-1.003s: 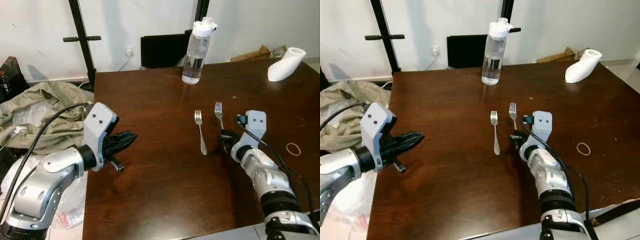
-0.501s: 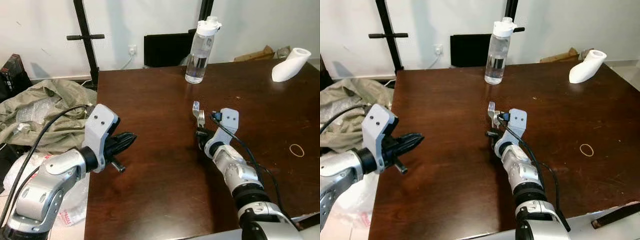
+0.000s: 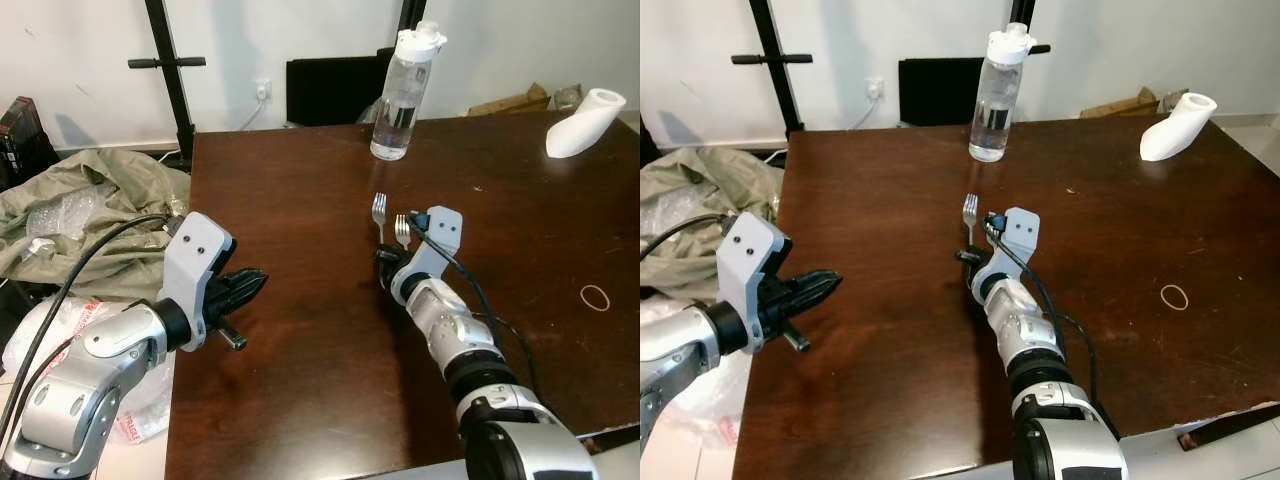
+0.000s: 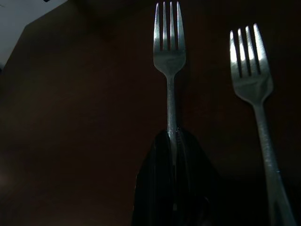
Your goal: Setting the table
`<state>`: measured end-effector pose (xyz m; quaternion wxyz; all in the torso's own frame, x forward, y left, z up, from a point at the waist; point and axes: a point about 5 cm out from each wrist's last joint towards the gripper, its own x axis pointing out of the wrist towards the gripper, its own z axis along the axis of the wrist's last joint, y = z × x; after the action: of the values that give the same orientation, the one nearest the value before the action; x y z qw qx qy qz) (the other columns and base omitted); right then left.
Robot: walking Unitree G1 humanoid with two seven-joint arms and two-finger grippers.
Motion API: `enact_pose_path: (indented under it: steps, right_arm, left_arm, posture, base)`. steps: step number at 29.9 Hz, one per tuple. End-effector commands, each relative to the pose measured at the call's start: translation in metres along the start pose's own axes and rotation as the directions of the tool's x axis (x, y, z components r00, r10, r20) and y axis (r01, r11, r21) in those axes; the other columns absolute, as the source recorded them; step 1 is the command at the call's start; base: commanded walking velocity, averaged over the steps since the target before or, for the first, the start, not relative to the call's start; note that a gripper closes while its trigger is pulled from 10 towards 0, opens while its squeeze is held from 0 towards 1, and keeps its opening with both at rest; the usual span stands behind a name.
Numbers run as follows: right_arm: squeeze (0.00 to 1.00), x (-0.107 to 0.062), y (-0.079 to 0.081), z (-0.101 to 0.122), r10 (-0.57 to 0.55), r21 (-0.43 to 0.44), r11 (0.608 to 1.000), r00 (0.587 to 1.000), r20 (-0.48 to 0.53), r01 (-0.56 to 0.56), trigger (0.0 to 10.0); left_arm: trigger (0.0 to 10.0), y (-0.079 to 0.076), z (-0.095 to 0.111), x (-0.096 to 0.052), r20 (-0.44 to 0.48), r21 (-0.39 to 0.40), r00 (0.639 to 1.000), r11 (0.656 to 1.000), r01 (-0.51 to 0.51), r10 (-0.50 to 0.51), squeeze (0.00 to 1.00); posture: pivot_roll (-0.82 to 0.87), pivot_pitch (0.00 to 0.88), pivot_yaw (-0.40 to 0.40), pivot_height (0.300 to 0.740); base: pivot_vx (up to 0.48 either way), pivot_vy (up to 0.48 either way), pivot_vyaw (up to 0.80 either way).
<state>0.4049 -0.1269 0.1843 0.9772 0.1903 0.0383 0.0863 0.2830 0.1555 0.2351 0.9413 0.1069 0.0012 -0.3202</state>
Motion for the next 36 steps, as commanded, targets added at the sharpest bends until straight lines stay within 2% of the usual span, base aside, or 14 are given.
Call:
enact_pose_path:
  steps: [1,9,24,25,26,28,29,33,34,35,36]
  right_arm:
    - [0.00,-0.003,-0.005,-0.010,-0.013,-0.011,1.000,1.000,-0.023,0.013,10.0]
    - [0.00,-0.008,-0.010,-0.020,-0.025,-0.028,0.999,0.999,-0.044,0.024,10.0]
    - [0.00,-0.016,0.001,-0.030,0.004,-0.029,1.000,0.999,-0.050,-0.005,10.0]
    - [0.10,-0.016,0.000,-0.030,0.001,-0.029,1.000,0.999,-0.051,-0.002,10.0]
    - [0.96,-0.016,0.000,-0.030,-0.001,-0.030,1.000,0.999,-0.052,0.000,10.0]
    - [0.96,-0.016,-0.001,-0.030,-0.003,-0.031,1.000,0.999,-0.053,0.001,10.0]
    - [1.00,-0.016,-0.001,-0.029,-0.005,-0.033,0.999,0.999,-0.051,0.003,10.0]
    - [1.00,-0.015,-0.002,-0.027,-0.010,-0.037,0.999,0.999,-0.043,0.008,10.0]
    - [0.73,-0.015,-0.003,-0.025,-0.012,-0.038,0.999,0.999,-0.037,0.010,10.0]
    - [0.00,-0.015,-0.003,-0.023,-0.013,-0.039,0.999,0.999,-0.029,0.012,10.0]
    - [0.00,-0.015,-0.003,-0.023,-0.013,-0.039,0.999,0.999,-0.029,0.012,10.0]
  left_arm:
    - [10.0,-0.002,-0.002,-0.003,-0.011,-0.001,1.000,1.000,0.008,-0.008,0.00]
    - [10.0,-0.004,-0.002,0.000,-0.010,-0.007,1.000,1.000,0.016,-0.016,0.00]
    - [10.0,-0.005,-0.003,0.006,-0.005,-0.012,1.000,0.999,0.031,-0.031,0.00]
    - [10.0,-0.005,-0.002,0.006,-0.005,-0.011,1.000,0.999,0.031,-0.031,0.00]
    - [10.0,-0.005,-0.002,0.006,-0.004,-0.011,1.000,0.999,0.031,-0.031,0.00]
    - [10.0,-0.005,-0.002,0.006,-0.003,-0.011,1.000,0.999,0.031,-0.031,0.00]
    - [10.0,-0.005,-0.002,0.006,-0.003,-0.011,1.000,0.999,0.031,-0.031,0.00]
    - [10.0,-0.005,-0.002,0.006,-0.005,-0.009,1.000,1.000,0.029,-0.029,0.00]
    - [10.0,-0.004,-0.002,0.006,-0.005,-0.009,1.000,1.000,0.028,-0.028,0.00]
    - [10.0,-0.004,-0.002,0.006,-0.006,-0.008,1.000,1.000,0.028,-0.028,0.00]
    - [10.0,-0.004,-0.002,0.006,-0.006,-0.008,1.000,1.000,0.028,-0.028,0.00]
  posture:
    - [0.23,0.234,0.042,0.740]
    - [0.21,0.235,0.046,0.740]
    - [0.19,0.231,0.050,0.740]
    - [0.19,0.230,0.050,0.740]
    - [0.19,0.230,0.050,0.740]
    - [0.19,0.230,0.050,0.740]
    - [0.19,0.229,0.051,0.740]
    - [0.19,0.227,0.053,0.740]
    - [0.19,0.226,0.053,0.740]
    - [0.19,0.221,0.054,0.740]
    - [0.19,0.221,0.054,0.740]
  base:
    - [0.000,0.000,0.00]
    - [0.000,0.000,0.00]
    - [0.000,0.000,0.00]
    - [0.000,0.000,0.00]
    - [0.000,0.000,0.00]
    - [0.000,0.000,0.00]
    - [0.000,0.000,0.00]
    - [0.000,0.000,0.00]
    - [0.000,0.000,0.00]
    - [0.000,0.000,0.00]
    - [0.000,0.000,0.00]
